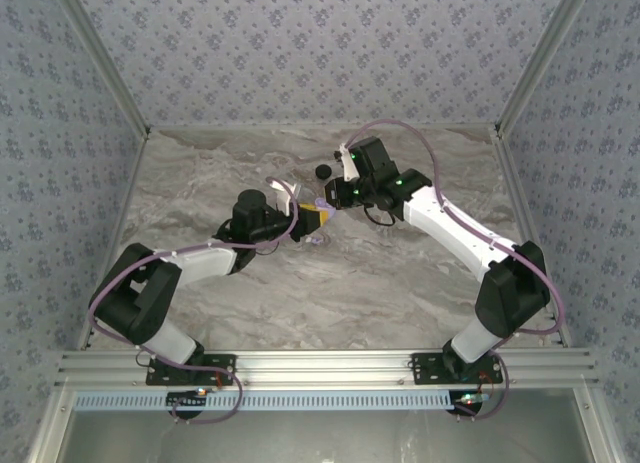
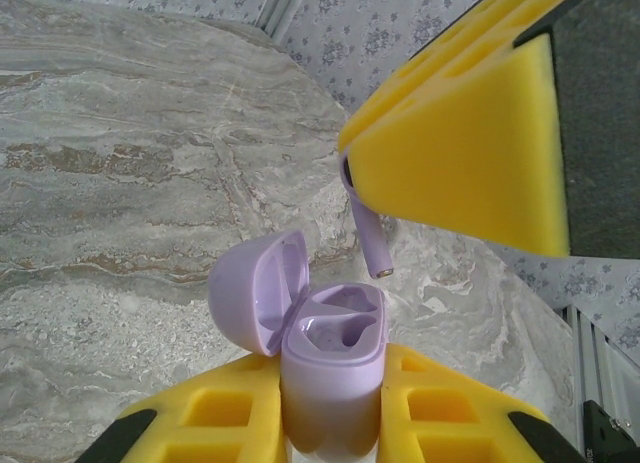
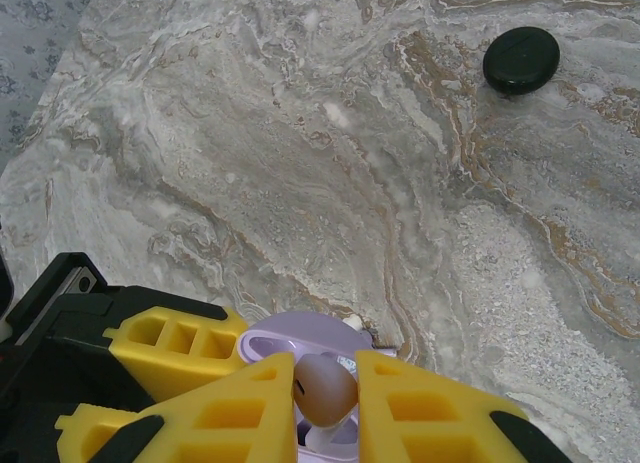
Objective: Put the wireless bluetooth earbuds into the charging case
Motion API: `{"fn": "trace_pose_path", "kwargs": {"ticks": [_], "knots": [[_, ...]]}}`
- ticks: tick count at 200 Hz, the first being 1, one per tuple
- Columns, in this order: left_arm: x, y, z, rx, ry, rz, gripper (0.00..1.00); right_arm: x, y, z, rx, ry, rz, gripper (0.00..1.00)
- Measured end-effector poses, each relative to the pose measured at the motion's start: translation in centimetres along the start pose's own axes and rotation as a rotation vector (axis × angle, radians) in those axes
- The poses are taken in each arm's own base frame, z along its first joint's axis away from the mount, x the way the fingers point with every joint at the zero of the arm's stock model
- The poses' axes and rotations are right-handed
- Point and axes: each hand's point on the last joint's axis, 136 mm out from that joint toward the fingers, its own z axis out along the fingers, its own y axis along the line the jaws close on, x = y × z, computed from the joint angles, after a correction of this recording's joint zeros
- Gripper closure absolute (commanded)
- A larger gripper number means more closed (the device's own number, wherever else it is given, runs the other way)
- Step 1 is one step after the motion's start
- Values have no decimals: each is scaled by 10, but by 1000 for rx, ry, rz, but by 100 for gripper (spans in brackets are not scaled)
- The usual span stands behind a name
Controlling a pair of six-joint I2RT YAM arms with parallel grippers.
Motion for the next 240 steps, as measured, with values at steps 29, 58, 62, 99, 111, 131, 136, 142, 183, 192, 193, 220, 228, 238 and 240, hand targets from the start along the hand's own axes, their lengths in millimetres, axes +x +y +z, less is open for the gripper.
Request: {"fn": "trace_pose_path", "kwargs": {"ticks": [29,58,62,99,111,131,136,142,183,192,193,220,228,238,240], "knots": [[0,-2,1,3,3,0,80,1,1,0,-2,2,-2,79],[-8,-6,3,13,-10,11,80,1,3,0,-7,4,-3,79],[-9,-6,3,14,-12,12,80,1,3,0,-7,4,-3,79],[-11,-7,4,13,-14,13,80,2,4,0,-8,6,-5,79],[-11,-7,4,14,-14,12,80,2,4,0,-9,7,-6,79],[-11,-7,4,14,-14,7,80,3,4,0,-7,10,-5,79],[-11,-7,4,13,-14,5,80,3,4,1,-7,11,-6,79],[-12,-6,4,11,-16,4,80,3,4,0,-7,11,-5,79],[-12,-4,6,2,-16,-9,80,4,4,1,-7,13,-6,79],[-12,-3,6,0,-16,-13,80,4,4,1,-7,13,-6,79],[-12,-3,6,-1,-17,-14,80,4,4,1,-7,13,-6,79],[-13,-3,6,-1,-18,-21,80,4,5,1,-7,14,-7,79],[-13,-3,6,-1,-18,-23,80,4,5,1,-7,15,-7,78],[-13,-3,6,0,-18,-23,80,5,5,1,-7,15,-7,77],[-13,-3,6,0,-18,-23,80,5,5,1,-7,16,-7,76]]}}
